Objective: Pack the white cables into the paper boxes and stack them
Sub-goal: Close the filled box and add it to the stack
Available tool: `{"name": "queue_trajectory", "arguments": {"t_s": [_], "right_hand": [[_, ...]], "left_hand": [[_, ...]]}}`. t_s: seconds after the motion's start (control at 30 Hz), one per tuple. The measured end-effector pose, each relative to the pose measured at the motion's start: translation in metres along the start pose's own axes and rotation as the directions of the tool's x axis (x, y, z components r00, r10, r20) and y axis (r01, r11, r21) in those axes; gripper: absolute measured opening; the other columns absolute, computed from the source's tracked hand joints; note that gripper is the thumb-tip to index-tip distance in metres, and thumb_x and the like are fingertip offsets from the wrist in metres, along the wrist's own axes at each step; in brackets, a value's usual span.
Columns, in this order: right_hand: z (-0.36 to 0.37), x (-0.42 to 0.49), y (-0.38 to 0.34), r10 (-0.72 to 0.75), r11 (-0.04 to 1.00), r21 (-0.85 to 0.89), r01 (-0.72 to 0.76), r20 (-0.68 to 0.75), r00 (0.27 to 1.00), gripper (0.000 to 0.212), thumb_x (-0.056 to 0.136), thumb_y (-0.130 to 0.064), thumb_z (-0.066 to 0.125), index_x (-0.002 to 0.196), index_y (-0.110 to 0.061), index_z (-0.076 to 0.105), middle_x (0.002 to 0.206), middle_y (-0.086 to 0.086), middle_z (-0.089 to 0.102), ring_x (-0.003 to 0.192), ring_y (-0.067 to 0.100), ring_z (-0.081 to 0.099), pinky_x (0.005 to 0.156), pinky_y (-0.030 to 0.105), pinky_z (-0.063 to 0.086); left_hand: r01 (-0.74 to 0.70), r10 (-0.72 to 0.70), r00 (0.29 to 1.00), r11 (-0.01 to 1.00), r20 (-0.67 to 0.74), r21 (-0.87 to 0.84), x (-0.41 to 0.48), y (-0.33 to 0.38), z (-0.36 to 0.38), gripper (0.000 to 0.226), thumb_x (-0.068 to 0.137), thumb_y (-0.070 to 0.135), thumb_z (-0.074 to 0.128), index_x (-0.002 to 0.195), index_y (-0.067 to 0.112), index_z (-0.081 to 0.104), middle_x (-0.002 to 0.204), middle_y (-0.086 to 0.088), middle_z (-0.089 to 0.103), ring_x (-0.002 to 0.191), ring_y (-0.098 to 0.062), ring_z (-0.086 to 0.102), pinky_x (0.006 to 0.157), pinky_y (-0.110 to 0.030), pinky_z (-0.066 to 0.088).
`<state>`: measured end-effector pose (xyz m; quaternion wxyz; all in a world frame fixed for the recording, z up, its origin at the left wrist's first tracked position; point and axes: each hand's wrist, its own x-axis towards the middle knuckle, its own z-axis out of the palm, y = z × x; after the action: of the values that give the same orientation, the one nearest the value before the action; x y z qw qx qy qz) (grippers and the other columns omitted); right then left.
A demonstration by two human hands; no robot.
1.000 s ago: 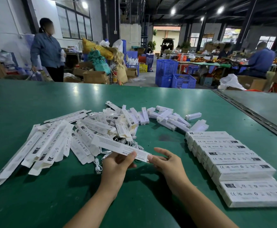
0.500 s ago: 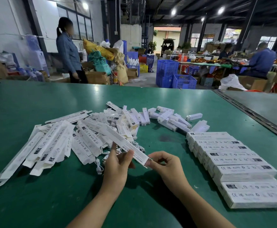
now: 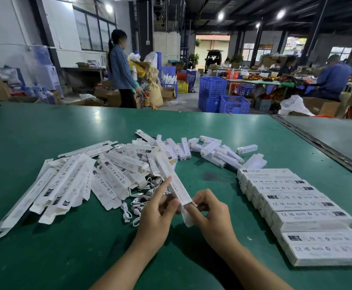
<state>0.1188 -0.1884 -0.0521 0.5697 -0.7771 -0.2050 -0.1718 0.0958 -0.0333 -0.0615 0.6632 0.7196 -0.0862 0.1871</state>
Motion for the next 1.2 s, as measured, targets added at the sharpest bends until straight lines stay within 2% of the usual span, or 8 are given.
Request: {"name": "queue_trajectory", "arguments": {"t_s": [0.17,0.37,0.53,0.7,0.83,0.93,1.03,1.2], "right_hand": [[-0.003,0.0,0.001,0.015,1.0,-0.003,-0.015,-0.006,1.0,0.026,0.086,-0.019,0.073,0.079,-0.032,0.052,0.067,0.0,0.066,0.054,0.015,0.06,0.054,0.04,0.052],[-0.003,-0.001,-0.001,-0.134,0.988,-0.078,0.133,-0.007,0.991,0.018,0.087,-0.028,0.065,0.084,-0.032,0.048,0.076,-0.018,0.064,0.062,0.004,0.061,0.057,0.011,0.044],[-0.006,-0.001,-0.005,-0.235,0.966,-0.098,0.239,0.047,0.971,0.013,0.091,-0.034,0.06,0.095,-0.026,0.05,0.084,-0.014,0.062,0.073,0.008,0.062,0.066,0.021,0.049],[-0.007,-0.001,-0.004,-0.298,0.942,-0.125,0.313,0.123,0.947,0.009,0.087,-0.024,0.062,0.093,-0.022,0.056,0.086,-0.015,0.061,0.078,0.007,0.061,0.07,0.027,0.05],[-0.01,0.0,-0.003,-0.309,0.928,-0.152,0.341,0.199,0.93,0.024,0.08,-0.018,0.061,0.104,-0.022,0.059,0.105,-0.016,0.058,0.094,0.004,0.059,0.077,0.019,0.047],[-0.013,0.001,-0.003,-0.309,0.918,-0.162,0.361,0.278,0.91,0.04,0.071,-0.016,0.059,0.11,-0.023,0.06,0.141,-0.014,0.046,0.121,0.004,0.053,0.092,0.018,0.045],[-0.014,0.002,-0.002,-0.312,0.907,-0.169,0.385,0.343,0.886,0.049,0.07,-0.017,0.063,0.118,-0.024,0.058,0.153,-0.015,0.037,0.132,0.001,0.045,0.101,0.018,0.042],[-0.006,0.003,0.0,-0.407,0.864,-0.217,0.455,0.232,0.883,0.024,0.086,-0.022,0.069,0.109,-0.015,0.066,0.136,-0.006,0.059,0.117,0.006,0.06,0.095,0.028,0.051]], "left_hand": [[0.034,-0.045,0.994,0.994,0.103,0.105,-0.002,0.004,0.0,0.045,0.085,0.056,0.065,0.125,0.07,0.048,0.115,0.021,0.07,0.115,0.0,0.062,0.093,-0.01,0.045],[0.033,-0.046,0.994,0.991,0.1,0.126,-0.004,0.009,-0.001,0.045,0.082,0.059,0.068,0.123,0.067,0.052,0.113,0.03,0.069,0.113,0.009,0.06,0.092,-0.007,0.044],[0.045,-0.049,0.998,0.995,0.047,0.094,-0.003,0.007,-0.002,0.046,0.084,0.046,0.067,0.129,0.045,0.058,0.107,0.015,0.074,0.107,-0.004,0.067,0.096,-0.027,0.05],[0.049,-0.05,0.999,0.996,0.011,0.081,-0.002,0.009,-0.002,0.035,0.083,0.05,0.065,0.117,0.057,0.063,0.081,0.013,0.071,0.08,-0.004,0.066,0.078,-0.018,0.05],[0.058,-0.057,0.998,0.997,-0.024,0.043,0.0,0.008,-0.003,0.03,0.084,0.04,0.065,0.109,0.055,0.067,0.066,0.013,0.064,0.062,-0.001,0.054,0.061,-0.012,0.042],[0.066,-0.066,0.998,0.998,-0.013,0.02,0.0,0.008,-0.002,0.031,0.084,0.034,0.065,0.109,0.053,0.068,0.082,-0.009,0.072,0.073,-0.017,0.063,0.068,-0.024,0.049],[0.078,-0.078,0.997,0.997,-0.015,0.001,-0.001,0.008,-0.003,0.031,0.086,0.033,0.064,0.11,0.052,0.068,0.09,-0.02,0.069,0.075,-0.02,0.057,0.07,-0.035,0.046],[0.09,-0.09,0.996,0.996,-0.025,0.006,0.0,0.007,-0.004,0.029,0.094,0.016,0.064,0.109,0.039,0.071,0.097,0.015,0.075,0.086,-0.006,0.071,0.077,-0.016,0.052]]}}
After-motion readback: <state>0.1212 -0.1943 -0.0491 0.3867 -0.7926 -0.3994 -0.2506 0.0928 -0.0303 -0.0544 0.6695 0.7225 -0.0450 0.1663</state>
